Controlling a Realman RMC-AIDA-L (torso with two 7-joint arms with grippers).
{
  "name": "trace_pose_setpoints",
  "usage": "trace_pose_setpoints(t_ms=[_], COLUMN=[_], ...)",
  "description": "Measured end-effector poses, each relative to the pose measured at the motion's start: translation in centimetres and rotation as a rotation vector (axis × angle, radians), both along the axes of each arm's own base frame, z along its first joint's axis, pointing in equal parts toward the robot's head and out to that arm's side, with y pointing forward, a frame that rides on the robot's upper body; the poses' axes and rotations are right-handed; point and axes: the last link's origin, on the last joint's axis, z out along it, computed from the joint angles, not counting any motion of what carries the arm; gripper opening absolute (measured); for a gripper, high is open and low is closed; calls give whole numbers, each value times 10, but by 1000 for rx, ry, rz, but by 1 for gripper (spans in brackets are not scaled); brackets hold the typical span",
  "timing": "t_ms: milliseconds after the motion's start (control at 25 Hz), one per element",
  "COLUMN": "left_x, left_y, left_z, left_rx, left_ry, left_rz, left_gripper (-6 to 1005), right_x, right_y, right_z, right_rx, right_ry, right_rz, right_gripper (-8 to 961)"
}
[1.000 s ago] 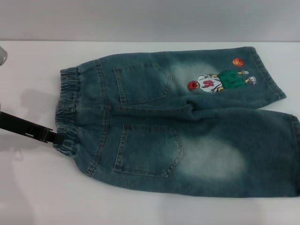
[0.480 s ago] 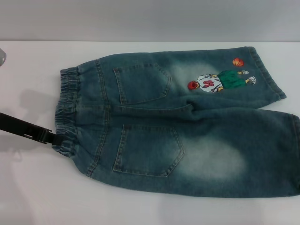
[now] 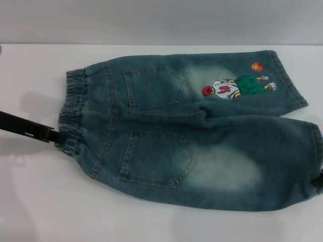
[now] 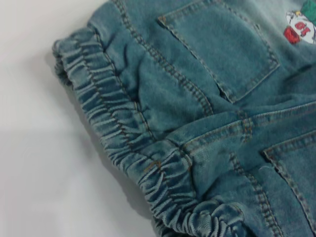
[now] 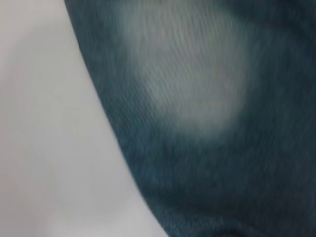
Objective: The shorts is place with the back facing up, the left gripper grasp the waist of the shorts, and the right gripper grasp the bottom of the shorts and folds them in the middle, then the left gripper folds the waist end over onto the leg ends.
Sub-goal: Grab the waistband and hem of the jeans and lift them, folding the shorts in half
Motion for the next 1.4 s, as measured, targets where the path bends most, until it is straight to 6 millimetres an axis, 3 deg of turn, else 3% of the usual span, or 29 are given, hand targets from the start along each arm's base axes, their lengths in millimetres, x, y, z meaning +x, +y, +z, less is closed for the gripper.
trace_pose_setpoints(t_ms=[200,840,1400], left_x=[1,-7,-9], left_y=[6,25,27], left_z=[6,34,43], left_rx=[44,264,440], left_ry=[14,33,11], left_rz=[-17,-19,-36], left_gripper=[44,44,44], right_x=[-11,-20,-7], right_y=[0,9,18], right_z=[6,27,48], right_rx=[70,317,614], right_ry=[95,357,527], right_rz=[56,184,279], right_gripper=[-1,2,11])
